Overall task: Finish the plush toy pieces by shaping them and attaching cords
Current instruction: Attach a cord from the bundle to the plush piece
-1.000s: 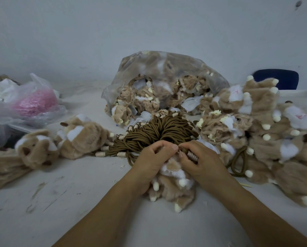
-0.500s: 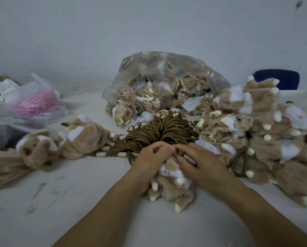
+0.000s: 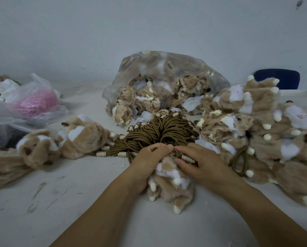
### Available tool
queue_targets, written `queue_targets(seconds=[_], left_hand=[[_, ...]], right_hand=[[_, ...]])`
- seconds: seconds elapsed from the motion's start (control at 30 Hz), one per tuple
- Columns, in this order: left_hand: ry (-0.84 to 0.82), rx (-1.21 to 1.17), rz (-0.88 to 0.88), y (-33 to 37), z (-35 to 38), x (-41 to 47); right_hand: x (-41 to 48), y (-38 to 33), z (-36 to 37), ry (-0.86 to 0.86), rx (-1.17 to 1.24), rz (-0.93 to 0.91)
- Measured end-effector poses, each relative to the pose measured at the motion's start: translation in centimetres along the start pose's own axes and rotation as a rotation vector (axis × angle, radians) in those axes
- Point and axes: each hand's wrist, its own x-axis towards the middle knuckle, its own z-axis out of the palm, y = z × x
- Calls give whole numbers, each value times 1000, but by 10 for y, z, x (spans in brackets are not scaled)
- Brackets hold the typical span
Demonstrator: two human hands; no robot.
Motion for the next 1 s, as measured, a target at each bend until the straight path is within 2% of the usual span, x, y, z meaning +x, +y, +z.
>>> queue_targets(seconds=[0.13,0.4,0.7,1.0], left_hand=[[-21,-9,8,0,0,-1],[-24,46,27,-2,2,0],[-40,161,77,-1,1,-1],[-47,248,108,-1,2,-2]], right_hand=[[0,2,3,55,13,22],[-1,-3,4,46,91,103],[-2,-2,6,-65,-167,125],[-3,-3,8,-98,-143,188]])
